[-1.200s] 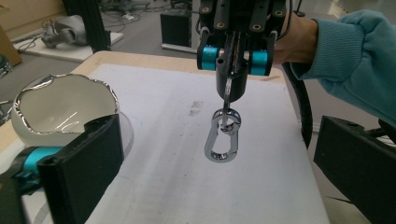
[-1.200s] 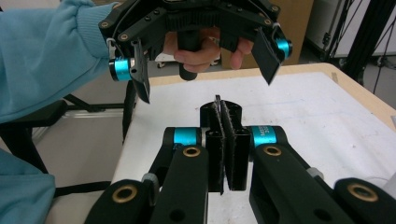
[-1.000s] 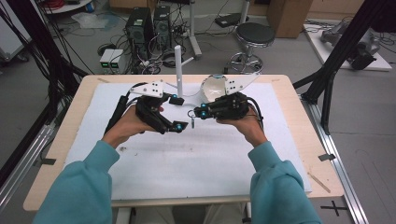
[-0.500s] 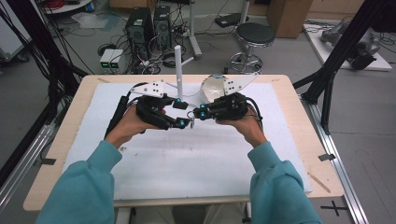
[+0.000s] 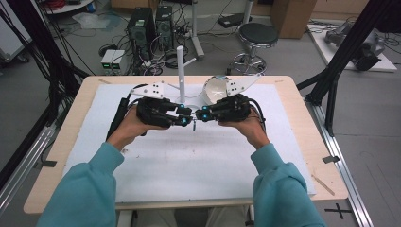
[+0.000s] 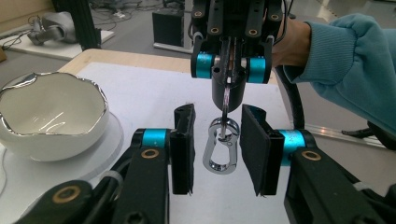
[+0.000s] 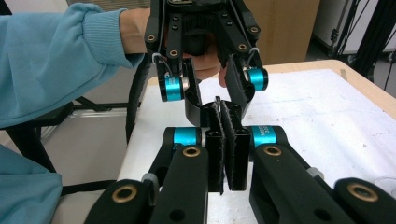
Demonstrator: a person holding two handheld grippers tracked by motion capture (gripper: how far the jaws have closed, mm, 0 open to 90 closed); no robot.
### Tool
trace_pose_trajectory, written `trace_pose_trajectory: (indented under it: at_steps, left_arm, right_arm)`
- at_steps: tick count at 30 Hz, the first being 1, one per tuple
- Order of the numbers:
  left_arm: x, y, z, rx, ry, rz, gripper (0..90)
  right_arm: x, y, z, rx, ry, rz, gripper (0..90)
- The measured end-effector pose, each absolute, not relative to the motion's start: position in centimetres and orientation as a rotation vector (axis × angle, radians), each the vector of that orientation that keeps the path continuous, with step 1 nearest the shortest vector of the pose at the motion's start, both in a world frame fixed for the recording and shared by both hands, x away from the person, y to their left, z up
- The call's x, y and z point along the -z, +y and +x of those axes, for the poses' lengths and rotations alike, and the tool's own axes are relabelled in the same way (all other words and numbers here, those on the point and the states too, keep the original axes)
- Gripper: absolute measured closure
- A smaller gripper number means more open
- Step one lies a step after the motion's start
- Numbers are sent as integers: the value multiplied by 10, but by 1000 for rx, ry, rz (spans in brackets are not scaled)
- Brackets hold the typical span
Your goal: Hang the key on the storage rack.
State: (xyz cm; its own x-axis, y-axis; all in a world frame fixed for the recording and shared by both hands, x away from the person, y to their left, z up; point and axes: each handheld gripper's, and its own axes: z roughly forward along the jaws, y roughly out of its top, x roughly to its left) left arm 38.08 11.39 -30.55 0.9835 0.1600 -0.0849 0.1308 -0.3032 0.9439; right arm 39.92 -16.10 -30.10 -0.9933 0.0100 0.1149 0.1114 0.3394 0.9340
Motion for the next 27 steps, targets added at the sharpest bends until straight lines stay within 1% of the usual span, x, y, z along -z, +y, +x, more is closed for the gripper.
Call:
trace_pose_trajectory:
  at_steps: [2, 5, 7, 8, 9, 10, 12, 17, 27]
  left_arm:
    - [305, 113, 380, -34, 216, 1883, 681]
    - [305, 113, 379, -47, 211, 1886, 729]
    - [305, 112, 379, -45, 212, 1882, 737]
    - [305, 112, 379, -45, 209, 1885, 765]
    - [305, 112, 379, -44, 207, 1887, 765]
    - [305, 112, 379, -41, 210, 1884, 786]
    - [305, 112, 379, -47, 210, 1883, 792]
    - [304, 112, 377, -51, 195, 1882, 842]
    - [304, 113, 379, -37, 211, 1882, 867]
  right_arm:
    - [301, -160, 399, 1755, -2501, -116, 890]
    - [301, -160, 399, 1751, -2493, -114, 890]
    - [302, -160, 399, 1752, -2497, -115, 890]
    - [302, -160, 399, 1750, -2496, -120, 890]
    - [302, -160, 399, 1750, -2496, -120, 890]
    - [302, -160, 399, 1749, -2496, -117, 890]
    - [302, -160, 400, 1748, -2491, -119, 890]
    - [302, -159, 400, 1750, -2493, -117, 890]
    - [303, -159, 401, 1747, -2492, -118, 890]
